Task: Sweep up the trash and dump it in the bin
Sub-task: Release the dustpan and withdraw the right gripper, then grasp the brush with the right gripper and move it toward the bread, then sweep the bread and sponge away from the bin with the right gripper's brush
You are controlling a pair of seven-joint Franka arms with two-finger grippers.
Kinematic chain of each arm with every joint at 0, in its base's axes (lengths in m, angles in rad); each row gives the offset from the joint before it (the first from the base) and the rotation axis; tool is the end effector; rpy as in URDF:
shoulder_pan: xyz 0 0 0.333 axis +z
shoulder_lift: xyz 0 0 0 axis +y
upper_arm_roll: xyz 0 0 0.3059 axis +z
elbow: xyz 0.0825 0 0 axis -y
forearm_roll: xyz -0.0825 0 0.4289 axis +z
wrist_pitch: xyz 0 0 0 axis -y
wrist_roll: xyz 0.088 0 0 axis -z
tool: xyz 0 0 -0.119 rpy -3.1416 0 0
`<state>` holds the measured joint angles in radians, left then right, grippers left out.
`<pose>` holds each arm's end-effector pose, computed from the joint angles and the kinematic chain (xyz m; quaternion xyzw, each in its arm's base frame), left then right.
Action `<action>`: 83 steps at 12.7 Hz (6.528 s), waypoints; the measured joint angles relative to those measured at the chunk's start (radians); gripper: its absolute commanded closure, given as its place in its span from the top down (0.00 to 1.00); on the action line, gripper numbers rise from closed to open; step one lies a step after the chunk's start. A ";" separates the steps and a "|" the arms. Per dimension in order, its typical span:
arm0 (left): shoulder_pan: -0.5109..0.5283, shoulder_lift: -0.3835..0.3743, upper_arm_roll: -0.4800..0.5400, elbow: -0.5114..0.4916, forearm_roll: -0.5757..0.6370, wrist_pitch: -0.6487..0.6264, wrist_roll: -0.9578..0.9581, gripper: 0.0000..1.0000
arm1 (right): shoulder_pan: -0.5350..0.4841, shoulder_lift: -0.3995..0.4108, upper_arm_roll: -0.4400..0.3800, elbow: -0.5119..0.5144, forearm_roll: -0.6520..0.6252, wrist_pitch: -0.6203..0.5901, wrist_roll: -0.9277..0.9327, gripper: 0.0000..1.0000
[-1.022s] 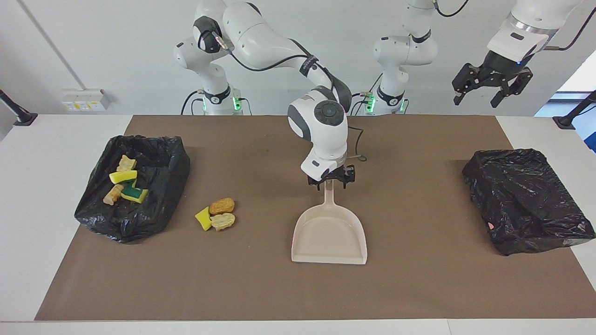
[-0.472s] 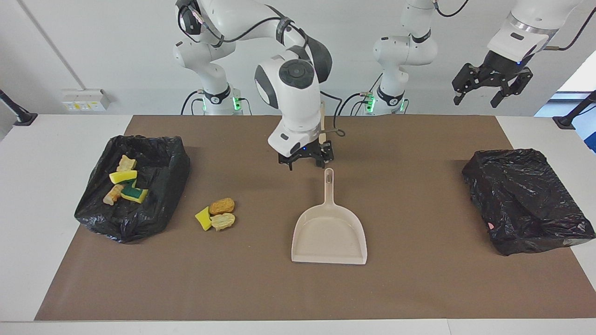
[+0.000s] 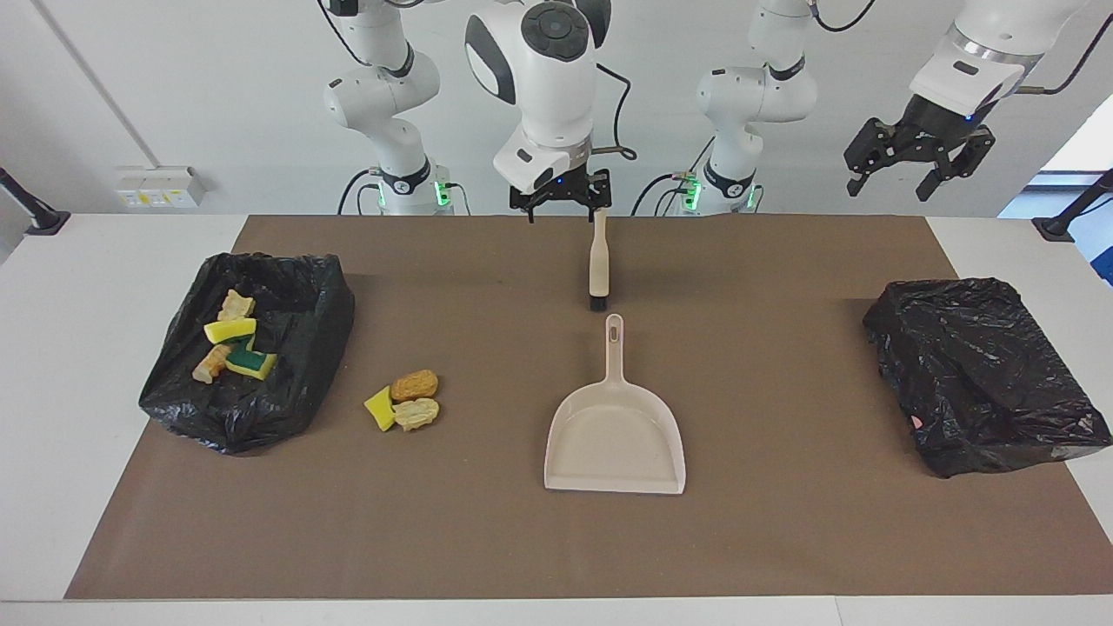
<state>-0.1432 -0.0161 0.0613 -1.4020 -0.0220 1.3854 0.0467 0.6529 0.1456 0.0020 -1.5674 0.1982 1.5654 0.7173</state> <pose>0.5698 -0.0494 0.6811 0.9977 -0.0663 -0.0005 0.0113 0.4871 0.4036 0.5162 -0.9917 0.0377 0.1194 0.0300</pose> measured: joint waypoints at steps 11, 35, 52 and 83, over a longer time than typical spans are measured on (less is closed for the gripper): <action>0.000 0.000 0.000 0.000 0.000 -0.001 0.000 1.00 | 0.294 -0.096 0.004 -0.614 0.064 0.609 0.239 1.00; 0.000 0.000 0.000 0.000 0.000 -0.001 0.000 1.00 | -0.037 -0.268 -0.023 -0.387 -0.047 0.105 0.095 0.00; 0.000 0.000 0.000 0.000 0.000 -0.001 0.000 1.00 | -0.433 -0.163 -0.024 -0.292 -0.278 -0.027 -0.458 0.00; 0.000 0.000 0.000 0.000 0.000 -0.001 0.000 1.00 | -0.385 -0.014 -0.009 -0.292 -0.230 0.101 -0.512 0.00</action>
<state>-0.1428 -0.0161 0.0611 -1.4016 -0.0220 1.3845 0.0467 0.2680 0.1319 -0.0072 -1.8592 -0.0315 1.6667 0.2054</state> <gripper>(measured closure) 0.000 0.731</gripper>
